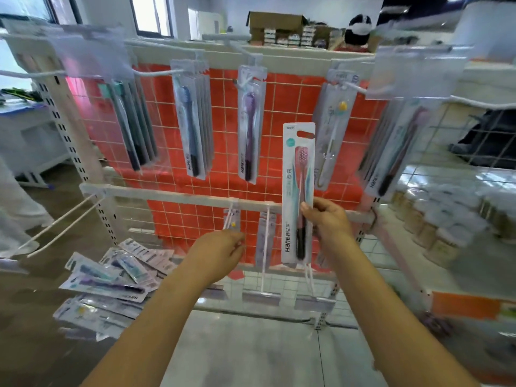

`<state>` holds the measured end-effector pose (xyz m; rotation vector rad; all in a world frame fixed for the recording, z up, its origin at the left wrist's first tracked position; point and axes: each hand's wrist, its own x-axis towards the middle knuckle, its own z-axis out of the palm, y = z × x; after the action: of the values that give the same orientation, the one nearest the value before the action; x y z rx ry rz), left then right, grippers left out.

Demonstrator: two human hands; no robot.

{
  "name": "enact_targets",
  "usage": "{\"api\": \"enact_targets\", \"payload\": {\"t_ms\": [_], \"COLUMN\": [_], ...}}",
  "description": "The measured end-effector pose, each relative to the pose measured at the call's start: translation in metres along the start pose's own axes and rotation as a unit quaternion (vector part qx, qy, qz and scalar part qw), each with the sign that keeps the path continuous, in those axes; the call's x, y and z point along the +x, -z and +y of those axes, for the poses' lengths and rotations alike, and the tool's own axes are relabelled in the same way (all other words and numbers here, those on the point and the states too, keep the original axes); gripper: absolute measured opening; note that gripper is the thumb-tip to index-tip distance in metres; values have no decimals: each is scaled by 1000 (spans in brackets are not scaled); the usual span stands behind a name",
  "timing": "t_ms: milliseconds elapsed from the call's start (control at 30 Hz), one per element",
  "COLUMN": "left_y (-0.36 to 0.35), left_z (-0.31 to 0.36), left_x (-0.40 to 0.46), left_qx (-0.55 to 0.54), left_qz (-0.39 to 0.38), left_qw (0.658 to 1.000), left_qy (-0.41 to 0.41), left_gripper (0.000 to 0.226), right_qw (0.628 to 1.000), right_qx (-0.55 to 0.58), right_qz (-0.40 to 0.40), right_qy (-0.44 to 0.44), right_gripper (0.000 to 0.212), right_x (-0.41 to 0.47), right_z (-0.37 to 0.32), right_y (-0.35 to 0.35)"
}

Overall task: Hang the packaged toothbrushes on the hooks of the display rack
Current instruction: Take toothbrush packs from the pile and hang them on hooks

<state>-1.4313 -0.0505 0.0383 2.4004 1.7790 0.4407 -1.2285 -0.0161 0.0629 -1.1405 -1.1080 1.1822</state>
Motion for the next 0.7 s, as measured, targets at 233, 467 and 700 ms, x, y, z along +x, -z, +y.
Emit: {"api": "enact_targets", "payload": {"t_ms": [233,467,700], "left_y": [-10,-22,-37], "left_z": [22,58,87], "left_x": [6,22,43], "left_qx": [-39,-52,-39], "left_qz": [2,-25,-27], "left_qw": [999,997,997], "left_qy": [-26,-42,-63], "left_gripper": [26,29,27], "right_qw": [1000,999,999], "right_qx": [12,-4,33], "right_qz": [28,52,31], "right_qy": [-7,7,24], "right_gripper": [16,12,15], "right_x": [-11,-16,-19], "right_z": [-4,-9,-11], "right_y": [20,63,88]}}
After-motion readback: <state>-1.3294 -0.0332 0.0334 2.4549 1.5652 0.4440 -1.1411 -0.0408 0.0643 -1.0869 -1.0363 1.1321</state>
